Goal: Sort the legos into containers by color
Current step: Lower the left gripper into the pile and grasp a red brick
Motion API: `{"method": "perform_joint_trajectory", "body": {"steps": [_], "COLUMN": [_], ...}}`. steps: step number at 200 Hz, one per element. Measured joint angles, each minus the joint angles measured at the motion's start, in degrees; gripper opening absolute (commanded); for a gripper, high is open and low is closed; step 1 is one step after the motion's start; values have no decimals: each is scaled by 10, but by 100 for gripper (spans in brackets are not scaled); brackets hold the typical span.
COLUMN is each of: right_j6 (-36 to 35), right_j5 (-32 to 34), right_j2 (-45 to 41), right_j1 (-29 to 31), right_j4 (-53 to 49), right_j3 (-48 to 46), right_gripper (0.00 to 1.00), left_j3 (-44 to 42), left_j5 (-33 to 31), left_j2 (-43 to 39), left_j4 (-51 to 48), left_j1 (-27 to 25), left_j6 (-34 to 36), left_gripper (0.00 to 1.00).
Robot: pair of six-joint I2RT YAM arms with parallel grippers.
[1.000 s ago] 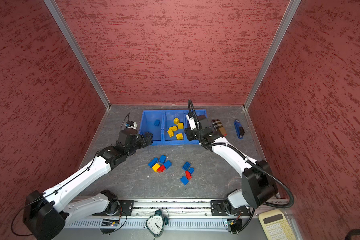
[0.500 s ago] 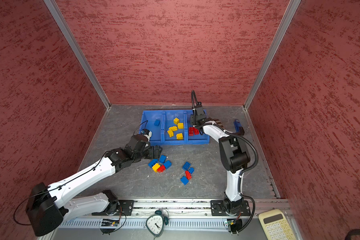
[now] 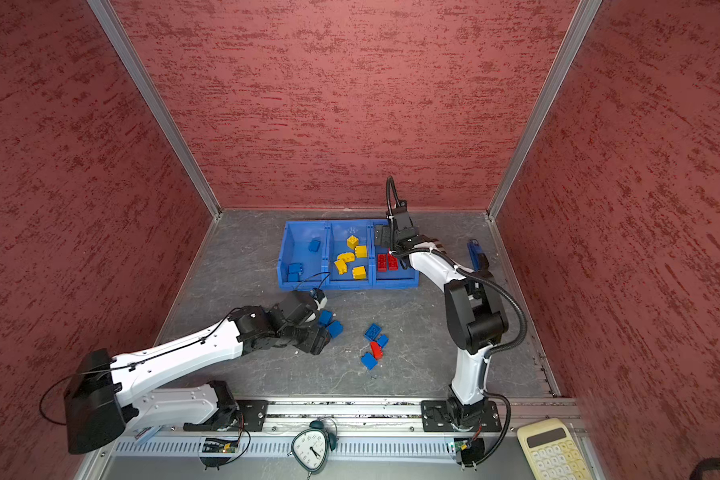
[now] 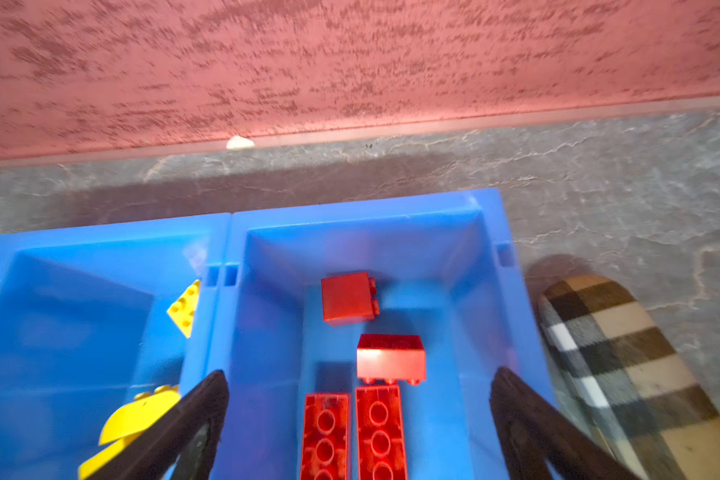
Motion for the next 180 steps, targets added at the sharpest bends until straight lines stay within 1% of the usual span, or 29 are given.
{"method": "perform_joint_trajectory", "body": {"steps": [16,55,82,118,159,180], "right_j6": [1,17,28,31,33,35], "right_j5": [-11,-17,-12,0,7,8], "right_j2": [-56,-199,-271,-303,-304,-304], "right_j1": [0,0,0,0,0,0], "right_j4": [12,67,93,104,106,107], "right_j3": [-50,-175,-239,-269,-276,-276], "right_gripper": [99,99,99,99,99,99], "left_j3": [25,96,121,123,130,130], "left_j5": [-8,-30,-49,-62,-68,-53], "left_j2": [47,159,217,239,249,249], "left_j4": [-21,-54,-61,-64,-53,-39], "left_j1": [-12,-15,-16,-9,-6,-5], "left_j6": [6,37,59,80,97,104], "left_gripper": [63,53,51,51,44,41]}}
